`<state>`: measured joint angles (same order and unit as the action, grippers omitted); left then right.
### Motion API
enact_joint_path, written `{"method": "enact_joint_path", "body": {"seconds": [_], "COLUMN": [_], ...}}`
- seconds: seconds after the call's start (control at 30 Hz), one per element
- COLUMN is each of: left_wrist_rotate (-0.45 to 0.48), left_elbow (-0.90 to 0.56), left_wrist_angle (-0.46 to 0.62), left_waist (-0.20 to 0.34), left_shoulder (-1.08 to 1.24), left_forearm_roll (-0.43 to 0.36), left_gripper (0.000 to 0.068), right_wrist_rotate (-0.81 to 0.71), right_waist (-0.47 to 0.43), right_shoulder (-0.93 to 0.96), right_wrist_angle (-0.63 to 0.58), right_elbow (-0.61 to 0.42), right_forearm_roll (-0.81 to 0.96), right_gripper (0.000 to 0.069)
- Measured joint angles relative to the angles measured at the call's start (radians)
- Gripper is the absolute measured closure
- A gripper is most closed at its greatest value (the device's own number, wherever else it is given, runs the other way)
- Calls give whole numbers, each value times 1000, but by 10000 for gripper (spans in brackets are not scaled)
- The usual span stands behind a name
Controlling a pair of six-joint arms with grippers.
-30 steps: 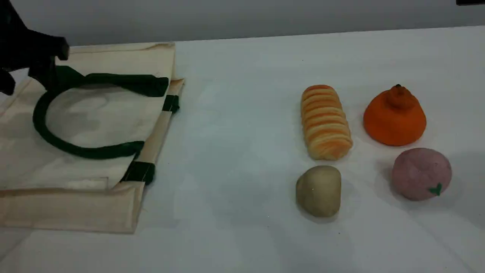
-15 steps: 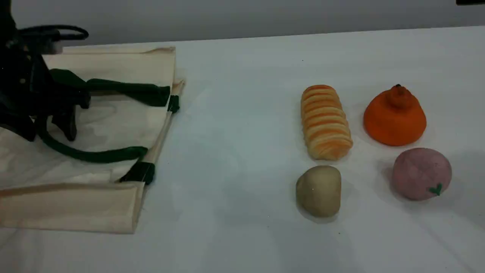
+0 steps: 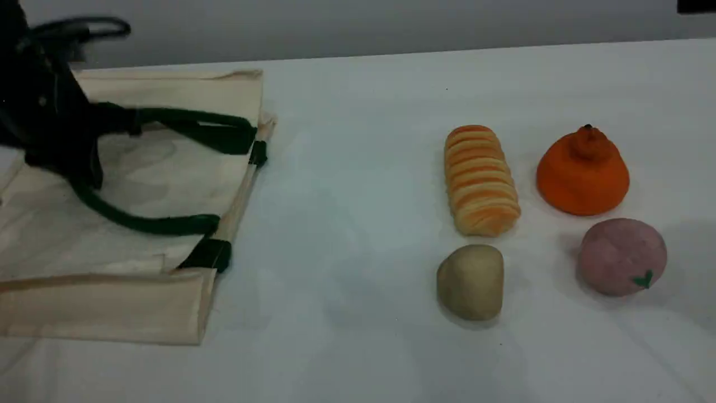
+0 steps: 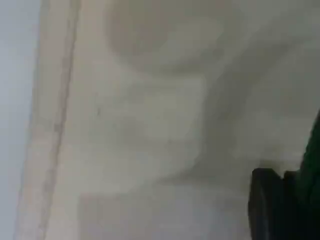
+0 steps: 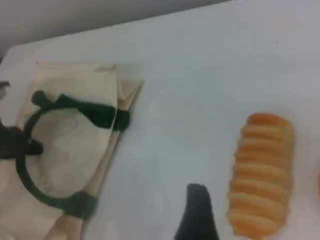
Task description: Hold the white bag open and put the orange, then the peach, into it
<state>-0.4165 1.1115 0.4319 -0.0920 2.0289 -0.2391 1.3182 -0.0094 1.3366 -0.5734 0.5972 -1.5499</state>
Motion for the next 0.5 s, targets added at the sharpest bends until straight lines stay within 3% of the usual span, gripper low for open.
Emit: {"method": "enact_joint_path", "body": {"seconds": [0.23, 0.5], "left_wrist_rotate": [232, 610], "left_elbow": [93, 158], "left_wrist_angle": [133, 352], "left_waist": [0, 0], "left_shoulder": [-122, -298], "left_forearm_roll": [216, 605], "left_gripper": [626, 627], "right_wrist_rotate": [9, 89], "right_waist": [0, 0], "right_shoulder": [47, 72], "right_wrist_angle": [0, -6], "right_elbow": [0, 0], "right_forearm_roll": [-2, -5], "right_gripper": [185, 185]}}
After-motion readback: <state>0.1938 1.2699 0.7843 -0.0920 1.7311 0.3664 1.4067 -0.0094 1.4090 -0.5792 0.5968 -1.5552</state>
